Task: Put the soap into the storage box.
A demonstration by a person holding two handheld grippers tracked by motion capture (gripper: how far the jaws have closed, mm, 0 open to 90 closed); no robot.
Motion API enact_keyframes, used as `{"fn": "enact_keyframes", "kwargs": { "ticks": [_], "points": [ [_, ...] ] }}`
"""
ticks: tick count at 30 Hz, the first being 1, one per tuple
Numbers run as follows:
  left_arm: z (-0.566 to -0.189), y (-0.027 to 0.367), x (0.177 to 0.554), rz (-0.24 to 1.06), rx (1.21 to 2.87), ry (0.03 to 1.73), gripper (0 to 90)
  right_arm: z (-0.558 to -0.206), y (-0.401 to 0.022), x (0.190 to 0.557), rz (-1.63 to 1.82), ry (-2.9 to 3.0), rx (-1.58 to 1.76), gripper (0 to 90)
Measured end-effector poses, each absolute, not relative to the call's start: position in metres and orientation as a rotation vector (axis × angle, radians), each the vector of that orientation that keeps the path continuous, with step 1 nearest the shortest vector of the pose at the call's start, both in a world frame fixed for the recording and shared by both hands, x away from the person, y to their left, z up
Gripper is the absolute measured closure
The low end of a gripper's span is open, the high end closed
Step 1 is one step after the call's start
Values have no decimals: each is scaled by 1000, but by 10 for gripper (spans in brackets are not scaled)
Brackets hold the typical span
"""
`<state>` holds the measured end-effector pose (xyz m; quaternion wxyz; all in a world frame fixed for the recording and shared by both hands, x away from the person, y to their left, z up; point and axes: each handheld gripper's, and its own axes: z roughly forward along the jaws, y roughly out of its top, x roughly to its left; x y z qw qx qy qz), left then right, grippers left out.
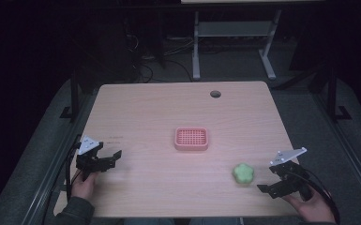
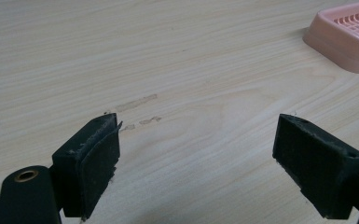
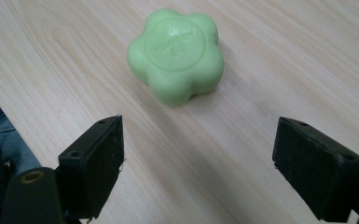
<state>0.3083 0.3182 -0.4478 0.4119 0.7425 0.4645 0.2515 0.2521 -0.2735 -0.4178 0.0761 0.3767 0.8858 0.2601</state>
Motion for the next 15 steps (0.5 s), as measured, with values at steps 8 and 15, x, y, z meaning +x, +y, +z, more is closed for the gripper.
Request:
{"fn": "enact_keyframes", "kwargs": {
  "ticks": [8, 15],
  "points": [
    [-447, 319, 308, 633, 1868, 1174, 144, -412, -263, 259, 729, 2695, 1080, 159],
    [-447, 319, 308, 631, 1864, 1172, 143, -407, -256, 263, 703, 2720, 1058, 158]
  ]
}}
